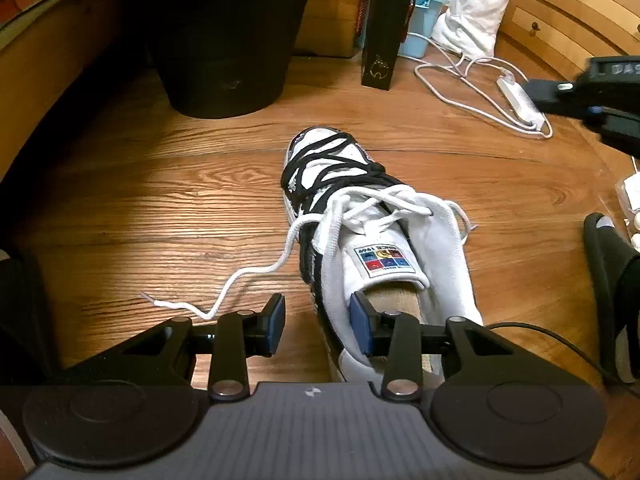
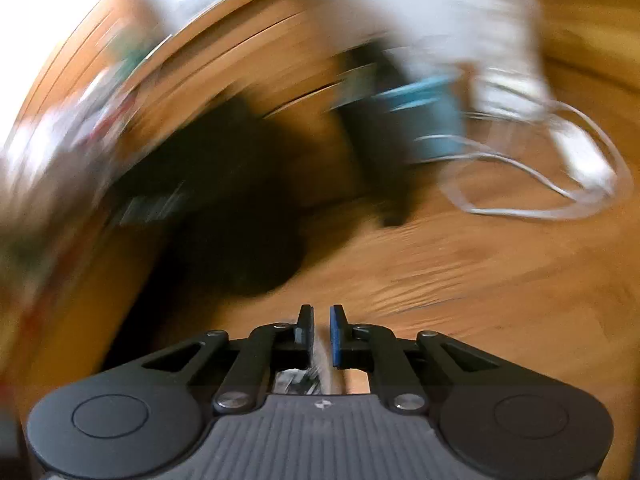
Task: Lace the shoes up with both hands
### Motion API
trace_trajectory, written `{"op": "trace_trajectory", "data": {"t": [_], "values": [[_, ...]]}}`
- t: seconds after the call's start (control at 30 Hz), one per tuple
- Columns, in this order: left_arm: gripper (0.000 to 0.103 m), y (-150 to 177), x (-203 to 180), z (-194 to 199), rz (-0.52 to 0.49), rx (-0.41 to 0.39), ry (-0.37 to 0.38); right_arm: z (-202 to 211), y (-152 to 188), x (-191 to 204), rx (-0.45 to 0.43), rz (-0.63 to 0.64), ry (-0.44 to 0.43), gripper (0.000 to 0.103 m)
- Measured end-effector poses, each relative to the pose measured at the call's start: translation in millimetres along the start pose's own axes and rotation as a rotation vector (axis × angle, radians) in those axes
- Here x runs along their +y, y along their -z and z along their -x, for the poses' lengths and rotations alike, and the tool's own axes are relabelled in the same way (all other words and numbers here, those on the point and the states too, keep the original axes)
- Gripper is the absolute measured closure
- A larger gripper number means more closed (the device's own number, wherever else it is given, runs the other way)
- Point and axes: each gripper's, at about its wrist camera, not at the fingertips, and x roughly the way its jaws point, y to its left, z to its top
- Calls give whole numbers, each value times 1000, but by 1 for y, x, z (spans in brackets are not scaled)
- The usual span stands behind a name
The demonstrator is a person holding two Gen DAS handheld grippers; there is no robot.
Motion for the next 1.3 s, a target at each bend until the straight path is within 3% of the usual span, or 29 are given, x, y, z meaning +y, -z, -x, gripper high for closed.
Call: {"op": "trace_trajectory", "data": {"t": [0.17, 0.3, 0.57, 0.87, 1.3], "values": [[64, 1, 3, 6, 26, -32, 14, -23, 24, 73, 197, 454, -63, 84], [64, 3, 9, 10, 59, -42, 21, -31, 42, 99, 283, 634, -83, 84], [63, 6, 14, 13, 106, -40, 27, -39, 54, 118, 365, 793, -42, 81], [64, 17, 29, 20, 279, -55, 14, -46, 68, 130, 434, 968, -37, 77], [64, 18, 38, 18, 314, -49, 34, -68, 88, 143, 537, 1133, -40, 72]]}}
